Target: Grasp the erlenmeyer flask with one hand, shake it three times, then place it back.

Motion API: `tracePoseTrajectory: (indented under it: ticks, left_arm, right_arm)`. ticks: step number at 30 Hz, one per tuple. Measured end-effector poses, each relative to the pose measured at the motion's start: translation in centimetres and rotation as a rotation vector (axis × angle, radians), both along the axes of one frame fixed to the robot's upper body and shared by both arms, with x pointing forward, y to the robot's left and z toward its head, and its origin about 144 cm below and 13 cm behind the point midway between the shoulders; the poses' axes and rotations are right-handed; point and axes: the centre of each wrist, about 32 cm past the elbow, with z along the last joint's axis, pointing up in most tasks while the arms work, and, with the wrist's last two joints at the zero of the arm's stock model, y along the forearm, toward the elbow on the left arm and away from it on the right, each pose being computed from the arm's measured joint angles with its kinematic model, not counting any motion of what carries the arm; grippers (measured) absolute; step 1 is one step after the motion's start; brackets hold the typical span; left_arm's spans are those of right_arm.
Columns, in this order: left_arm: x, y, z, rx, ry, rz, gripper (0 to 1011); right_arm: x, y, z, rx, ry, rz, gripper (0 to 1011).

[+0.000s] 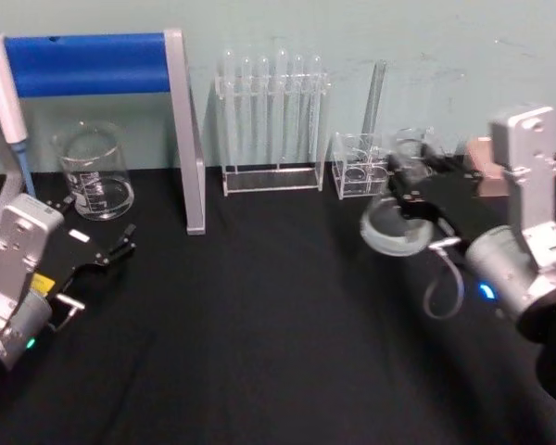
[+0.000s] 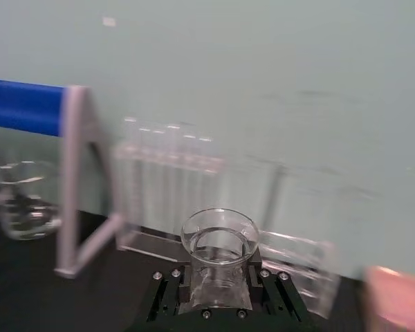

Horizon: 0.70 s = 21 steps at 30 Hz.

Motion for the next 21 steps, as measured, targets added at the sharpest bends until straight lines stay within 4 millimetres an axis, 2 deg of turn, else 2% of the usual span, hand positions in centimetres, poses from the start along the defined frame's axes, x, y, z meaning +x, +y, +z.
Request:
tracePoseTrajectory:
  ticks: [3,9,14,21]
  left_arm:
    - [0.0,0.0,0.0,0.0,0.0,0.0,1001]
    - [0.0,0.0,0.0,0.0,0.0,0.0,1001]
    - [0.0,0.0,0.0,0.0,0.0,0.0,1001]
    - [0.0,0.0,0.0,0.0,0.0,0.0,1001]
  right_arm:
    - [-0.7,-1.3,0.0,0.001,-0.002,-0.076,449]
    - [-1.2,-2.2,0.1,0.005,-0.005,-0.13,449]
    - [-1.0,-2.1,0.1,0.007,-0.005,-0.116,449]
    - [0.6,-0.8,0.1,0.003,-0.003,0.02,449]
